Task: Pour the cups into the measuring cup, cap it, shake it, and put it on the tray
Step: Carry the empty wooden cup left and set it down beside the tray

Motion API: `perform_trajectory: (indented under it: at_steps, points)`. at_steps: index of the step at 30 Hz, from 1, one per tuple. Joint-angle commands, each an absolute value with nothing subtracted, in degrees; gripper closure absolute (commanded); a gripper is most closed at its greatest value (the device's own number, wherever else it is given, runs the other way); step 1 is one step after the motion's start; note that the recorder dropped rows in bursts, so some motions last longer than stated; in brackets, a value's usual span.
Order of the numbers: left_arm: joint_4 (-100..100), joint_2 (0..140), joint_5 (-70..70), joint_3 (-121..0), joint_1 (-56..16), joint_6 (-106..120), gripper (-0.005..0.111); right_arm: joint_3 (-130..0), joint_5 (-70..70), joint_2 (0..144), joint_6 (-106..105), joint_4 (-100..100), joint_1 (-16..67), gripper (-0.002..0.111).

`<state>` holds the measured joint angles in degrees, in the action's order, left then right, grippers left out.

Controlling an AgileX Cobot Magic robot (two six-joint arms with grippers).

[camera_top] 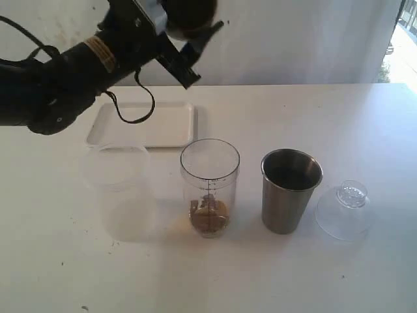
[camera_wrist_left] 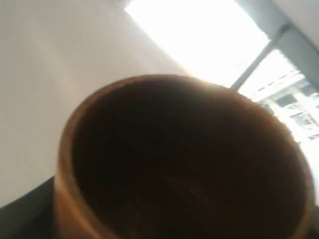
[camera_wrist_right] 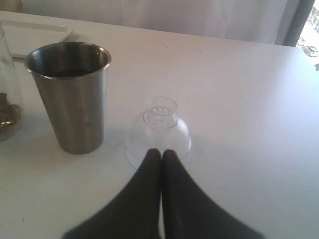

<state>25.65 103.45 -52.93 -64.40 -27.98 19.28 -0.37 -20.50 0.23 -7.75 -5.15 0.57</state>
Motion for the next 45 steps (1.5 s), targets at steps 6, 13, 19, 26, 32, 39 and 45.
perform_trajectory:
  at_steps: [6, 13, 19, 26, 32, 39, 45]
  points:
    - [-29.57, 99.43, -28.47, -64.75, -20.13, 30.81, 0.107, 0.00, -20.13, 0.00, -7.72, -4.83, 0.64, 0.108]
    - [-29.20, 104.54, -18.17, -64.00, -10.38, 24.50, 0.107, 0.00, -20.13, 0.00, -7.72, -4.83, 0.64, 0.108]
    - [-22.62, 110.09, -32.07, -55.24, -9.30, 13.64, 0.107, 0.00, -20.13, 0.00, -7.72, -4.83, 0.64, 0.108]
    - [-10.54, 117.11, -44.19, -51.07, -9.30, -1.19, 0.107, 0.00, -20.13, 0.00, -7.72, -4.83, 0.64, 0.108]
    - [-13.65, 120.76, -47.81, -51.07, -9.30, 0.00, 0.107, 0.00, -20.13, 0.00, -7.72, -4.83, 0.64, 0.108]
    - [-15.19, 121.61, -50.23, -51.07, -9.30, 1.08, 0.086, 0.00, -20.13, 0.00, -7.72, -4.83, 0.64, 0.108]
    - [-15.35, 121.50, -50.11, -51.07, -9.30, 3.86, 0.003, 0.00, -20.13, 0.00, -7.72, -4.83, 0.64, 0.108]
